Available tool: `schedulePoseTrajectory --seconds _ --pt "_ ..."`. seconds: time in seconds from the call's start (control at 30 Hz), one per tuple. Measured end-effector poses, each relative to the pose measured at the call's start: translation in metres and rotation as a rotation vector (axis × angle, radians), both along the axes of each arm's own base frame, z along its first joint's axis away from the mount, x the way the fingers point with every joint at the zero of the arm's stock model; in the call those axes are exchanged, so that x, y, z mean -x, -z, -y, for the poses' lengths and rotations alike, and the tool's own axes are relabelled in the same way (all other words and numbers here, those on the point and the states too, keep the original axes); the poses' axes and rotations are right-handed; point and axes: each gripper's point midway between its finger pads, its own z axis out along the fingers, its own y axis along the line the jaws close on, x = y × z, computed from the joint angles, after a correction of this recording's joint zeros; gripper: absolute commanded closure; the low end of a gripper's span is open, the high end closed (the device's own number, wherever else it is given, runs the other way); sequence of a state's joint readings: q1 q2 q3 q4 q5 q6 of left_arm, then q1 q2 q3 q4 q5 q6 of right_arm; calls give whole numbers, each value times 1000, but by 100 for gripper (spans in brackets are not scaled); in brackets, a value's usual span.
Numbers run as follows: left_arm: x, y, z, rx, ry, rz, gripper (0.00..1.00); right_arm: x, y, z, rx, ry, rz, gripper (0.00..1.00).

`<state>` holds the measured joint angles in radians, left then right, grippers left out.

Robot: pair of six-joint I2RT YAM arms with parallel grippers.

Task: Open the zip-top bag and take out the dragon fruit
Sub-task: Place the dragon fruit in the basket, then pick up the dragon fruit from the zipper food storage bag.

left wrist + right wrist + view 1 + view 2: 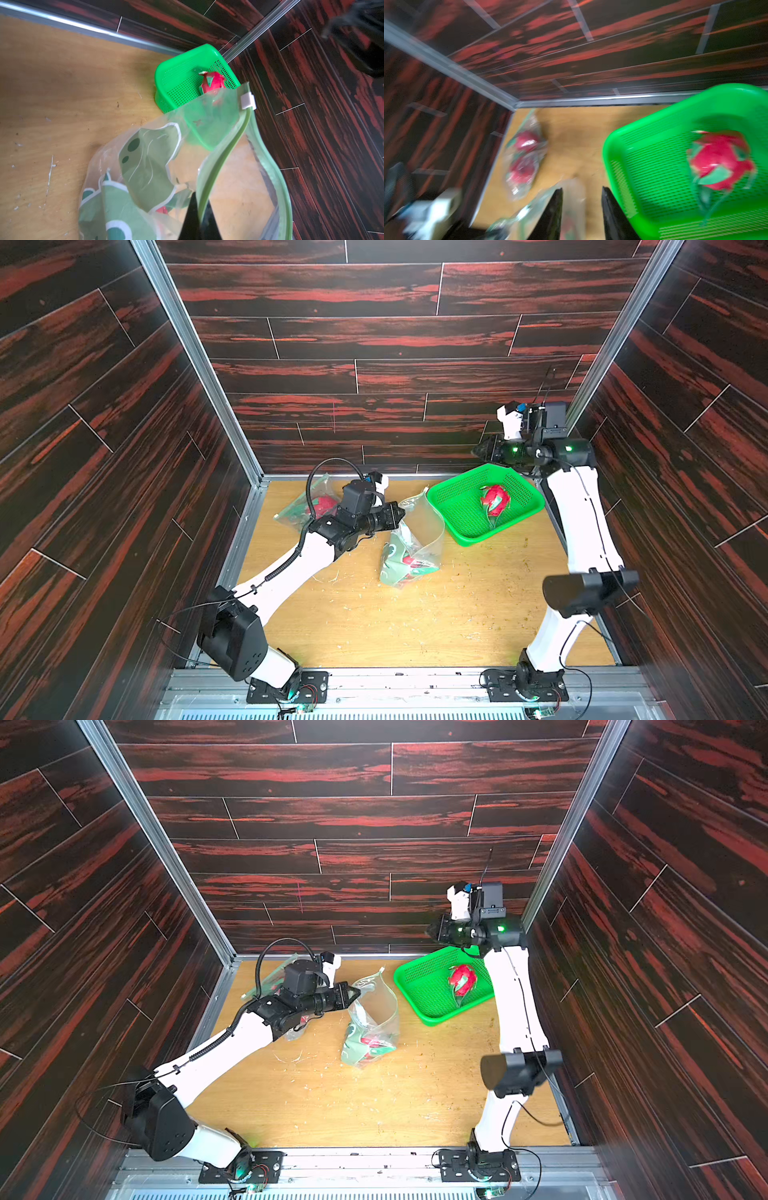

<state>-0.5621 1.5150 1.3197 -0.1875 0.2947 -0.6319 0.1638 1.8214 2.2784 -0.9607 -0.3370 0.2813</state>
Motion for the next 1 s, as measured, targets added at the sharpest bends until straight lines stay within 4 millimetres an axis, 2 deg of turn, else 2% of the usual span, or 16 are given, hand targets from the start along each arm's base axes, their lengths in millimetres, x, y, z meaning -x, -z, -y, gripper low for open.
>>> schedulePoseTrajectory --seconds 0.13,0.23,0.4,0.63,0.83,1.0 --pt "-1 -13 1 7 3 23 95 38 -14 -40 -68 -149 5 65" --pt "-1 -15 1 4 3 21 95 68 -13 -74 -102 -271 -15 66" --pt "-1 -21 1 4 4 19 95 111 -7 -115 -127 -426 -53 67" --pt "0 -31 4 23 10 29 95 145 10 -142 -123 -527 -101 69" --pt "0 -30 7 34 18 12 95 161 51 -157 -70 -569 -187 70" --pt "1 -30 9 29 21 9 95 167 93 -151 35 -533 -260 70"
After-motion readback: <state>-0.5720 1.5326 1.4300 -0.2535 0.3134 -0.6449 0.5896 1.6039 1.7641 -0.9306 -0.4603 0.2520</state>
